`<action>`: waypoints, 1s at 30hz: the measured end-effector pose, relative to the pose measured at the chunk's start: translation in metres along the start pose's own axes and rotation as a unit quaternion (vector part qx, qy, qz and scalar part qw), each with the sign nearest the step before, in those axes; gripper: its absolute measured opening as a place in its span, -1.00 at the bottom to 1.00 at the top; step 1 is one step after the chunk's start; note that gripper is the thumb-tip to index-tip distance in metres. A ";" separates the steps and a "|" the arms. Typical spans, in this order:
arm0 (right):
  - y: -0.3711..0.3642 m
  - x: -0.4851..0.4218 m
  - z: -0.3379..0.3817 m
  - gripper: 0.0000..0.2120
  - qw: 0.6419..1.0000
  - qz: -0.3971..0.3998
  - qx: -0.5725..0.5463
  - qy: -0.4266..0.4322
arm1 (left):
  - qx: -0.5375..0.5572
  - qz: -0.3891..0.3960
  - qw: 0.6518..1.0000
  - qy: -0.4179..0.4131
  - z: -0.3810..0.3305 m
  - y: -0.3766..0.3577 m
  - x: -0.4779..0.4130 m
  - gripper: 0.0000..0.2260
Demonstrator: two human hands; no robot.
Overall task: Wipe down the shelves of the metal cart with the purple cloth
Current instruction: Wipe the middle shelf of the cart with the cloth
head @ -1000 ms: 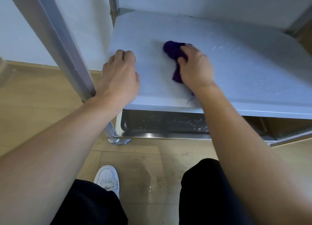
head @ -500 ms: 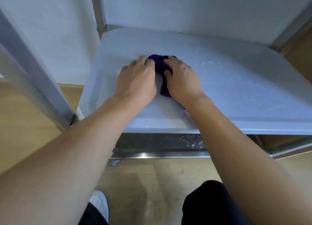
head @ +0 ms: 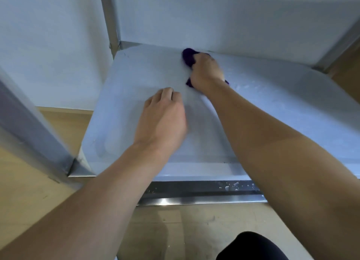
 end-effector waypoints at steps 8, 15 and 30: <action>-0.023 0.019 0.083 -0.64 0.980 0.064 -0.052 0.181 | 0.007 0.001 1.000 0.008 0.004 0.003 0.001 -0.76; 0.023 -0.008 -0.054 -0.61 0.998 -0.028 -0.036 -0.033 | 0.015 0.023 1.000 -0.003 0.002 -0.003 0.000 -0.69; 0.026 0.013 -0.058 -0.60 0.998 -0.006 0.006 0.059 | 0.008 0.036 0.999 -0.003 -0.002 -0.007 -0.002 -0.68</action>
Point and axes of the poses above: each hand's wrist, its own x-axis away from the middle knuckle, its own y-axis out of the back of the hand, z = x × y, the point moved 9 cm from there along -x, towards the middle knuckle, and after that the axes turned 1 degree about x, right-handed, at the moved point
